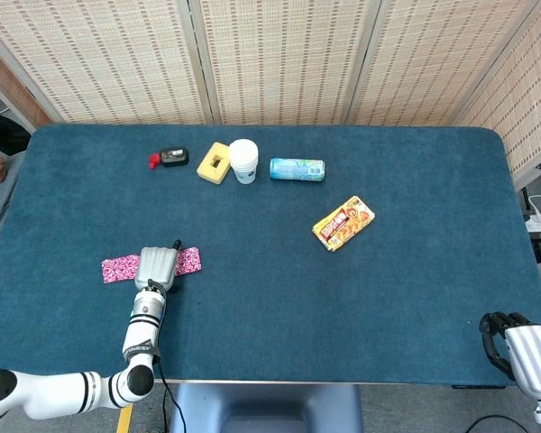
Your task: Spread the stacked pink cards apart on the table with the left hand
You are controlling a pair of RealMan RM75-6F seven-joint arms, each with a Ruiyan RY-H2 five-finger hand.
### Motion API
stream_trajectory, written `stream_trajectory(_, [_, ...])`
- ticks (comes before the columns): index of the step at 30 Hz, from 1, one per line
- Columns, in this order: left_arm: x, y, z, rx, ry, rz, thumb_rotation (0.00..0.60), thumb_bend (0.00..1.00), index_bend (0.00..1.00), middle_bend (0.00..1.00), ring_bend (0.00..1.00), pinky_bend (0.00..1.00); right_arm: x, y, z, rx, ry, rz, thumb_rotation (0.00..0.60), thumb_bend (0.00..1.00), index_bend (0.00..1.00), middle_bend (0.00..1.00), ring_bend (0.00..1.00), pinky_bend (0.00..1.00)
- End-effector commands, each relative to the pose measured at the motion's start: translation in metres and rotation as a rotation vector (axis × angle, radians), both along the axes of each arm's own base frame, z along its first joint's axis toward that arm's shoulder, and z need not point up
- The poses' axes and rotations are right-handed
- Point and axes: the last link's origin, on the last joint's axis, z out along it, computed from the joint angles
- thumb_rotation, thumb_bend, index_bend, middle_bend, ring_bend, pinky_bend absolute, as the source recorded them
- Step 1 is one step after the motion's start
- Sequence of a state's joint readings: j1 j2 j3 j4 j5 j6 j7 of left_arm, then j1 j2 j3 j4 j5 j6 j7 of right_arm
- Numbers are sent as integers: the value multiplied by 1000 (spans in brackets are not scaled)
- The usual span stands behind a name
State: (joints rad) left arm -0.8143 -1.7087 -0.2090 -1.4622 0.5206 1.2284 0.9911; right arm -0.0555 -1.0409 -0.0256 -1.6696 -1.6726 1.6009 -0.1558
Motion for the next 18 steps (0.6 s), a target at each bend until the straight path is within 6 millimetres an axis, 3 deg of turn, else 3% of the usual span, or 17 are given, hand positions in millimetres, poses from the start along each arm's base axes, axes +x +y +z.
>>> stream_trajectory(1, [0, 5, -4, 7, -1, 22, 600, 0, 197, 1000, 1000, 1000, 0, 0, 0, 0, 0, 0, 600, 469, 664, 565, 569, 836])
stream_trajectory(4, [0, 7, -4, 14, -15, 39, 600, 0, 202, 1000, 1000, 1000, 0, 0, 0, 1, 1, -1, 600, 470, 664, 565, 569, 836])
stream_trajectory(8, [0, 8, -2, 14, -19, 47, 600, 176, 232, 1000, 1000, 1000, 0, -1, -1, 2, 5, -3, 600, 469, 664, 566, 569, 836])
stream_trajectory(18, [8, 10, 6, 24, -58, 49, 600, 173, 328, 1000, 1000, 1000, -1, -1, -2, 7, 10, -7, 600, 469, 664, 566, 569, 836])
